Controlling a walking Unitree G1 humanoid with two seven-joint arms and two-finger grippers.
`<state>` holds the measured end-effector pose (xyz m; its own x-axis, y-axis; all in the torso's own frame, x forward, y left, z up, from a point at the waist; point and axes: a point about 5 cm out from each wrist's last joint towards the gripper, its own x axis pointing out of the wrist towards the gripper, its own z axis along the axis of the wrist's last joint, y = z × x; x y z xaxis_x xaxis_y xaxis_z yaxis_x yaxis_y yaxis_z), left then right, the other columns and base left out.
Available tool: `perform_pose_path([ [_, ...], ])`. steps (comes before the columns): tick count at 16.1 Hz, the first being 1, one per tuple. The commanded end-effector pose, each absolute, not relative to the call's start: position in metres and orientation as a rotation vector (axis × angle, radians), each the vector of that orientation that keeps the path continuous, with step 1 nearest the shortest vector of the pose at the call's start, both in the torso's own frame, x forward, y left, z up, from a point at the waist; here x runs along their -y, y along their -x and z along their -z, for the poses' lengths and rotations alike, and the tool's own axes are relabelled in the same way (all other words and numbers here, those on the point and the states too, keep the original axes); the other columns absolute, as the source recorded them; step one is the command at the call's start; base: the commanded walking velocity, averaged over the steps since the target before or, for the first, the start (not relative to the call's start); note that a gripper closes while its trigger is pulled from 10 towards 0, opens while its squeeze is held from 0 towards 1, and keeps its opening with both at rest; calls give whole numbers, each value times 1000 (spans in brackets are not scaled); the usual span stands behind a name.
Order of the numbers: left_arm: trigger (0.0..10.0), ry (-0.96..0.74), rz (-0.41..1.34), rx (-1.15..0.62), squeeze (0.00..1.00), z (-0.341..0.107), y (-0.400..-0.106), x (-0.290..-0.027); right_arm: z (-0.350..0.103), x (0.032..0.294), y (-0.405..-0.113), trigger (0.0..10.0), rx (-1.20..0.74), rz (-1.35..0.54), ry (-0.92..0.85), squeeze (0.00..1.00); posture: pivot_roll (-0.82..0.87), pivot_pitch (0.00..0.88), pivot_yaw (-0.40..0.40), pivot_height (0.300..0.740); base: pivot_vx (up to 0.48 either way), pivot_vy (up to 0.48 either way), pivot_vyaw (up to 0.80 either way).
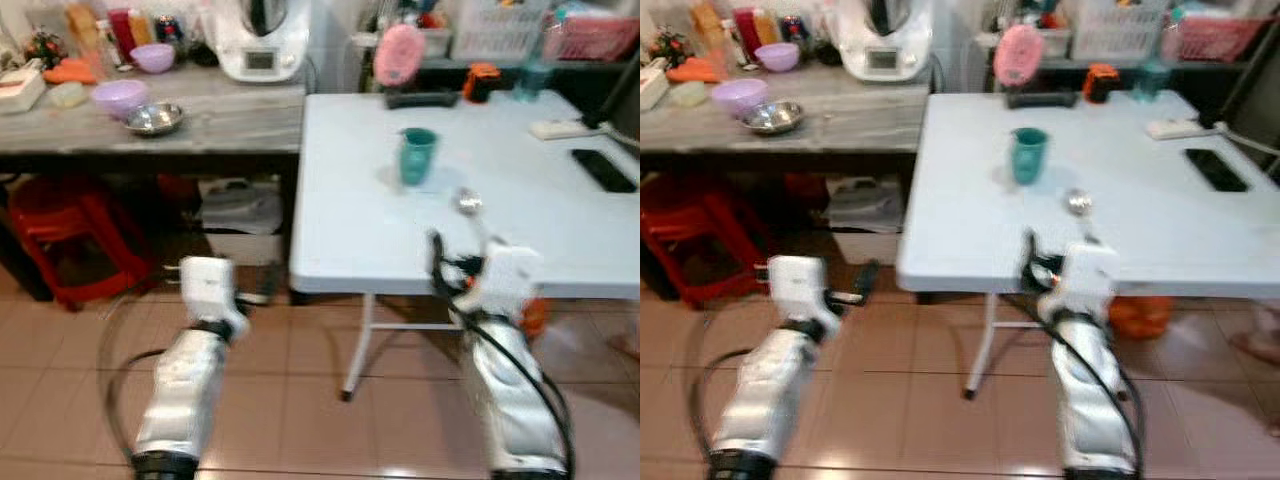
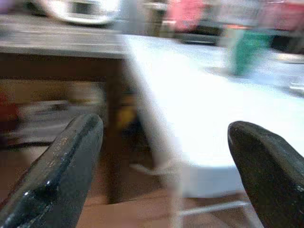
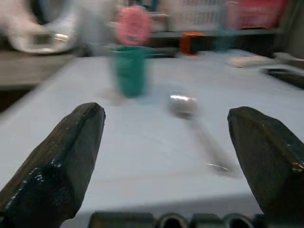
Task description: Setting the table
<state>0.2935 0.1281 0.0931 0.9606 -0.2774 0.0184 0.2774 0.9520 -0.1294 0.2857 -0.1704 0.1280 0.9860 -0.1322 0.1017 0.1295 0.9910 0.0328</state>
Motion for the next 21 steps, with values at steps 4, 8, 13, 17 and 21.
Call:
perform_pose_path([
  [4,10000,103,283,15,0,-98,-298,-133,-131,167,-287,10000,119,134,-36,0,-44,0,15,740,0,-480,0],
  [8,10000,130,273,23,0,-98,-297,-135,-130,166,-287,10000,115,131,-36,0,-44,0,14,740,0,-360,0],
  [13,10000,124,329,43,0,-101,-296,-133,-131,165,-288,10000,119,124,-24,0,-42,0,15,740,0,0,83],
  [17,10000,152,370,40,0,-100,-294,-130,-127,166,-284,10000,110,136,-33,0,-46,0,21,740,0,0,109],
  [21,10000,165,400,42,0,-101,-293,-126,-128,168,-282,10000,108,144,-27,0,-61,0,27,740,269,0,0],
])
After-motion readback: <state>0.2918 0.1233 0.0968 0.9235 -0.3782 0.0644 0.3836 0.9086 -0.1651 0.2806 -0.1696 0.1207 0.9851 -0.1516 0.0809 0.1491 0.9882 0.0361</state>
